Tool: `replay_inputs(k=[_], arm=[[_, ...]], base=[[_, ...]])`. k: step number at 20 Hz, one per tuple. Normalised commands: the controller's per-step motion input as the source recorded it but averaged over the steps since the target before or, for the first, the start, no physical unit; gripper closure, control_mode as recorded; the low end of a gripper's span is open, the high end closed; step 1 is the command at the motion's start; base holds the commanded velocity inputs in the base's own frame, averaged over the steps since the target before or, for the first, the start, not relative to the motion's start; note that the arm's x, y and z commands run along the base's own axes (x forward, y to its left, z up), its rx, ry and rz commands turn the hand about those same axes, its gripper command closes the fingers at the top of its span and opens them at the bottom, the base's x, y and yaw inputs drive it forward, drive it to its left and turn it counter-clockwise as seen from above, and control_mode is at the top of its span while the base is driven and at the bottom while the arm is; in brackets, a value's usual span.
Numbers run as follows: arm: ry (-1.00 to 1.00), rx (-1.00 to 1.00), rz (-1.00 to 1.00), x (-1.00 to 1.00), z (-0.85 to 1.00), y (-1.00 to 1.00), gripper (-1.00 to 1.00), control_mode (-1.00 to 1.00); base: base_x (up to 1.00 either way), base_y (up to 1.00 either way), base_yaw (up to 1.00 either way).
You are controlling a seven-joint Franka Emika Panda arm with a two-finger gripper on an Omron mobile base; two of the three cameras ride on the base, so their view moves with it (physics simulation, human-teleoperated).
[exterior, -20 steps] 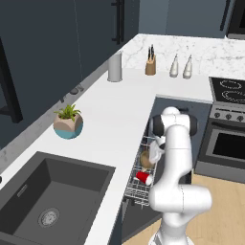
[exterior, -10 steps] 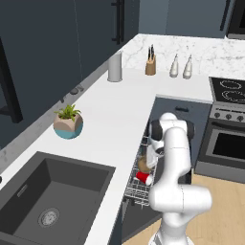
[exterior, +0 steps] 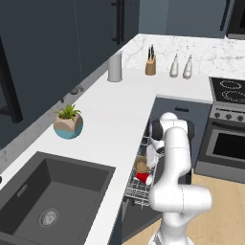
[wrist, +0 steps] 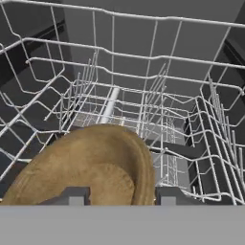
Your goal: Pick up the cup and bowl from the counter, place them in the dishwasher, and close the dishwasher door.
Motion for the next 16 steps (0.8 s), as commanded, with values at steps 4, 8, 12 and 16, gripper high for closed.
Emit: replay_inputs(k=[4,8,12,16], arm=[[-0.04,0.00,0.00,-0.42,0.40,-0.04,-1.00,-1.00],[-0.03,0.00,-0.03,-0.54,0.72,-0.08,-1.00,-1.00],[0.00,0.00,-0.08,-0.59,1.00,-0.16,-1.00,-1.00],[0.00,0.00,-0.07,-0.52,1.00,-0.25,-1.00,-1.00]], base=[[0.00,0.00,0.00],[0.00,0.00,0.00],[0.00,0.00,0.00],[0.00,0.00,0.00]])
